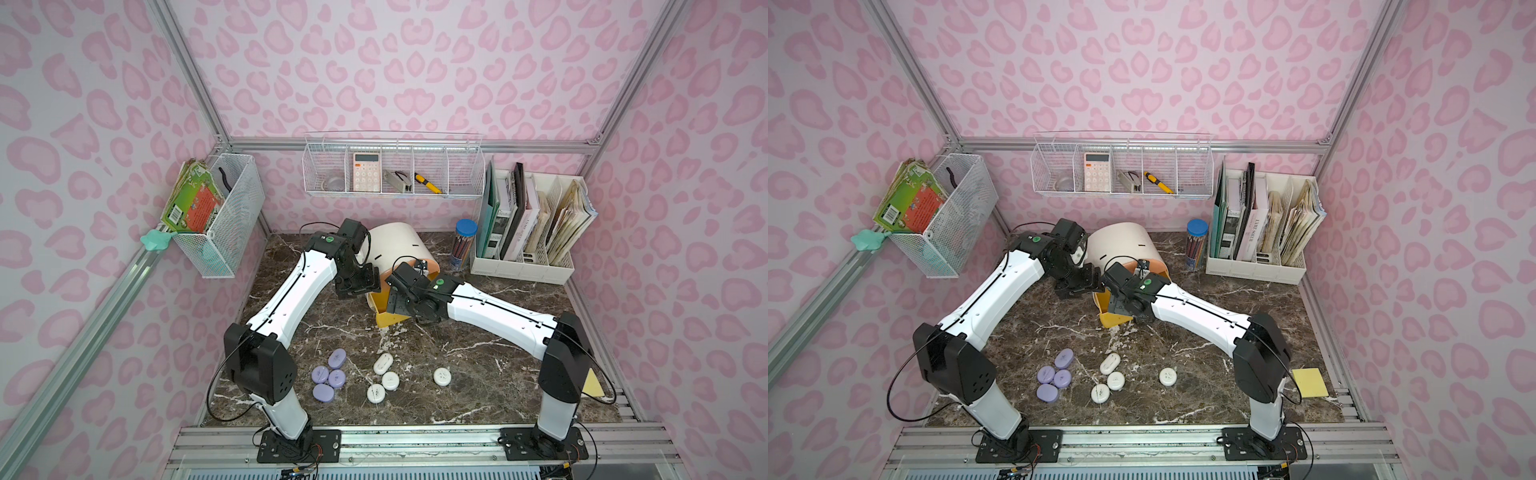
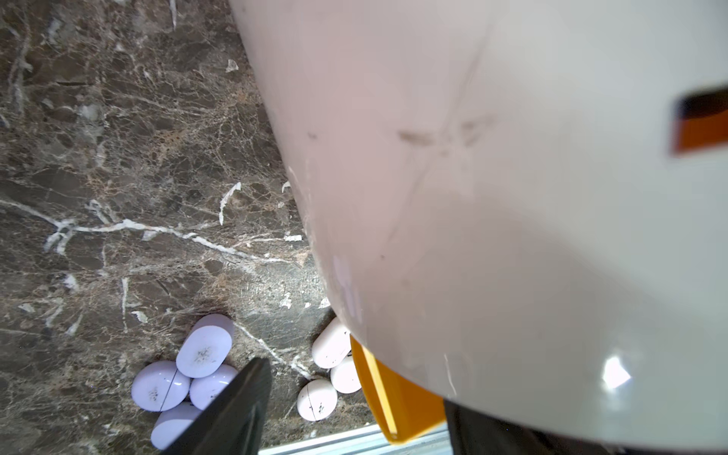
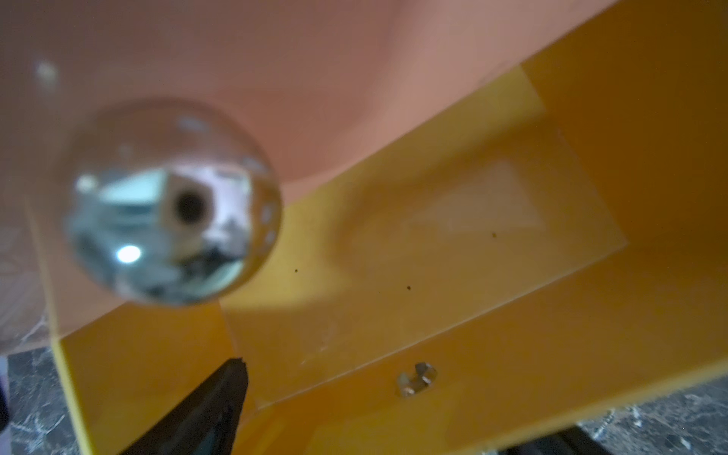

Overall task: Put the bluetooth earphones in the drawer according to color
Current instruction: Open the drawer in the storage box.

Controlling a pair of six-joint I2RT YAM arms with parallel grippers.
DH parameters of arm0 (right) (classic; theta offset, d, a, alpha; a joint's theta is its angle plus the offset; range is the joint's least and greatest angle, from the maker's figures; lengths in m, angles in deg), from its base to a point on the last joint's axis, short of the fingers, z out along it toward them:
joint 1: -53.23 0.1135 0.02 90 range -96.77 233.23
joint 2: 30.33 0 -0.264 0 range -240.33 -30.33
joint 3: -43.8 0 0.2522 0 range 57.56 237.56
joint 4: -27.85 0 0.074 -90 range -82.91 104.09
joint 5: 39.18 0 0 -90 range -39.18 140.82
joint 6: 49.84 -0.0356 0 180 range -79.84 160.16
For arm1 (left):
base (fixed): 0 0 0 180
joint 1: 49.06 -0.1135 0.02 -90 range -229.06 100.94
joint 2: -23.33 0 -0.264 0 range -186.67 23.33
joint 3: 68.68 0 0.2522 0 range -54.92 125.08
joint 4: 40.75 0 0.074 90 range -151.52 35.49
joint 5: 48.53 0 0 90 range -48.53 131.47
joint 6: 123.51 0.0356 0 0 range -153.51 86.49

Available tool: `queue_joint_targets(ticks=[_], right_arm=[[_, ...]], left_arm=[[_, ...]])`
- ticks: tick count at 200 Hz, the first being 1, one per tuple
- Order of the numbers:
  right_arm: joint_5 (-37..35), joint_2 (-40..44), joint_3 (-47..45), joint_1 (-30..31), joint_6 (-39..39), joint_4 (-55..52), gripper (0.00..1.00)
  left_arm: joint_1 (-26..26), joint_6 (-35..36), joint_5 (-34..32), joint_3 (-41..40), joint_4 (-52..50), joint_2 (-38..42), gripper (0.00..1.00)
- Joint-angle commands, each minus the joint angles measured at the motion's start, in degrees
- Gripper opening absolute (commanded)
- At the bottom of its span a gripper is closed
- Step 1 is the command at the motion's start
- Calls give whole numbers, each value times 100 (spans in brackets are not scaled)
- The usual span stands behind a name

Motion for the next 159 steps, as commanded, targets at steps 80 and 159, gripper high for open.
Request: queue_joint_targets(ticks=[80, 159], right_arm=[[-13, 340, -396, 299, -275, -580, 89], [606, 397, -159, -203, -1128, -593, 60]], left_arm=[[-230, 122, -141, 219, 13, -272, 73], [-293, 130, -105, 143, 67, -283, 72]])
